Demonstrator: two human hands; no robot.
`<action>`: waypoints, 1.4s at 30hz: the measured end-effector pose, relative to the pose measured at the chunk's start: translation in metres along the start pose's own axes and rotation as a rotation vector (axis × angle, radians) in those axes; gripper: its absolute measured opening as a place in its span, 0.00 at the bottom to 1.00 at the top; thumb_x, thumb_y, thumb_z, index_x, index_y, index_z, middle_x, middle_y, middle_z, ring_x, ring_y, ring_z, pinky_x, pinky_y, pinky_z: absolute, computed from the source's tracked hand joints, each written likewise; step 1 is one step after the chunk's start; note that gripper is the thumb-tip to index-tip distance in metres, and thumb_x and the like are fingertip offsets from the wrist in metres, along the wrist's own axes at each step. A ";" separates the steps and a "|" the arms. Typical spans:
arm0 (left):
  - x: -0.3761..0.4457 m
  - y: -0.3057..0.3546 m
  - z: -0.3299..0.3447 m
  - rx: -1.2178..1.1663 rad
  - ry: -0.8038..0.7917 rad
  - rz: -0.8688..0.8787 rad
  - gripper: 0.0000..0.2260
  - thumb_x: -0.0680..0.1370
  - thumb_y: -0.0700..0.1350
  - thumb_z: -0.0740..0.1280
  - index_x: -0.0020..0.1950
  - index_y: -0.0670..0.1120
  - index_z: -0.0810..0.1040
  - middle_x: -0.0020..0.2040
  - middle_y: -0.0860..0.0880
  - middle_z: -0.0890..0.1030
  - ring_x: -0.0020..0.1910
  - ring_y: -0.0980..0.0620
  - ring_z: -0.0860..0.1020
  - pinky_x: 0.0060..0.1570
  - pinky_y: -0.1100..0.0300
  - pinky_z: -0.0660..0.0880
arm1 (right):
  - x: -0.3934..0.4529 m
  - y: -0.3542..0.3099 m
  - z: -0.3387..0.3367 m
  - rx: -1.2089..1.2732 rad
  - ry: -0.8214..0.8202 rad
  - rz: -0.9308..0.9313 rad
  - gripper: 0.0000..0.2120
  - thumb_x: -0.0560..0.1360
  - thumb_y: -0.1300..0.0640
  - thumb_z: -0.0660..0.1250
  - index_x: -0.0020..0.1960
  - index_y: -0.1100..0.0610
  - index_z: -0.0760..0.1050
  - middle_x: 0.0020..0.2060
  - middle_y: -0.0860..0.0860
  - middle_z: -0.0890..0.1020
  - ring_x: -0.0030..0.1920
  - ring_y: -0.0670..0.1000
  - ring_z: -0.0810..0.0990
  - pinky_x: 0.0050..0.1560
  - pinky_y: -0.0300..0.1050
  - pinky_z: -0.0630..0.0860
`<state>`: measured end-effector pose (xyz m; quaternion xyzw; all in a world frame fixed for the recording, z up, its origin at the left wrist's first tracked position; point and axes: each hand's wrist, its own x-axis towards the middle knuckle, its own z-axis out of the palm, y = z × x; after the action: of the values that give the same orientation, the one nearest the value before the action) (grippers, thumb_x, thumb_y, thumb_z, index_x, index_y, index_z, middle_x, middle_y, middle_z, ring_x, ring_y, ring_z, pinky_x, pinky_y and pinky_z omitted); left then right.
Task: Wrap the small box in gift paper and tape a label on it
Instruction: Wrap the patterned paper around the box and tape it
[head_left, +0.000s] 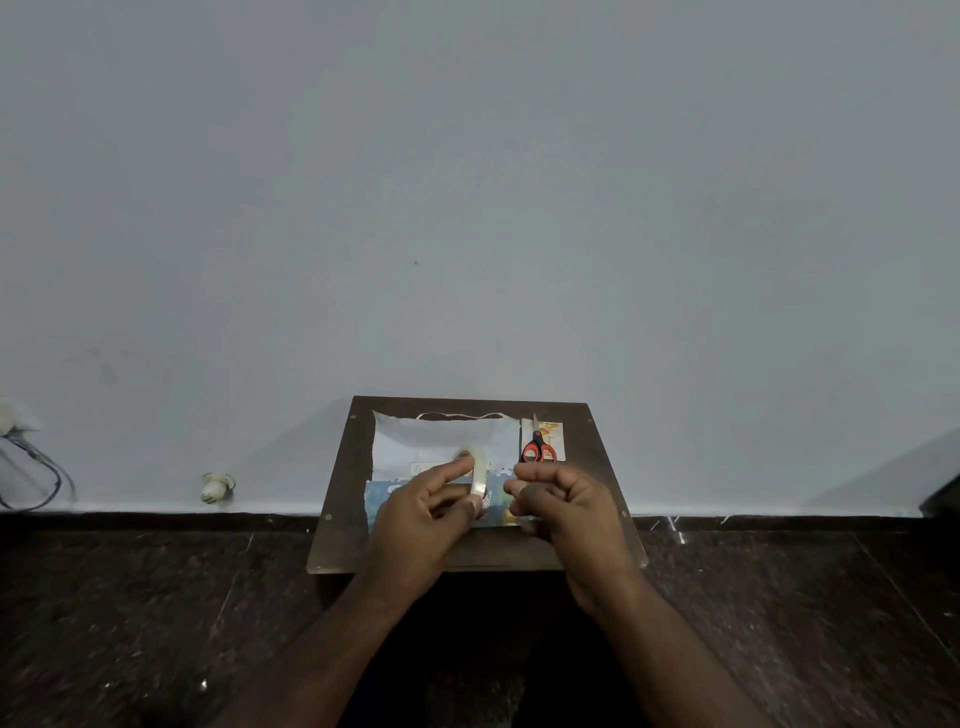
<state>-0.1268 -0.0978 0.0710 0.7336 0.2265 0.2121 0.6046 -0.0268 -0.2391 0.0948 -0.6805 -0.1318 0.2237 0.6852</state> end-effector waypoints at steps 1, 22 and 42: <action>0.000 0.000 -0.001 0.016 0.004 0.014 0.19 0.77 0.42 0.73 0.67 0.56 0.78 0.53 0.56 0.86 0.54 0.61 0.83 0.59 0.61 0.78 | 0.000 -0.005 0.001 -0.006 -0.012 -0.019 0.07 0.76 0.64 0.71 0.53 0.58 0.82 0.43 0.56 0.87 0.40 0.48 0.82 0.41 0.45 0.78; -0.011 0.020 -0.011 0.079 -0.037 -0.017 0.19 0.77 0.47 0.72 0.65 0.64 0.77 0.50 0.57 0.87 0.49 0.58 0.85 0.59 0.49 0.80 | 0.005 -0.038 0.010 -0.709 -0.153 -0.511 0.11 0.77 0.60 0.70 0.48 0.43 0.77 0.44 0.33 0.79 0.44 0.47 0.77 0.44 0.39 0.75; -0.010 0.034 -0.015 -0.024 -0.103 -0.129 0.15 0.79 0.42 0.70 0.63 0.58 0.81 0.51 0.49 0.84 0.41 0.48 0.87 0.56 0.45 0.81 | 0.023 -0.027 0.011 -1.096 -0.097 -1.035 0.10 0.74 0.59 0.73 0.48 0.49 0.73 0.38 0.42 0.80 0.43 0.47 0.71 0.36 0.42 0.73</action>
<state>-0.1408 -0.0973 0.1066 0.7201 0.2391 0.1373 0.6367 -0.0091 -0.2174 0.1194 -0.7646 -0.5570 -0.1944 0.2597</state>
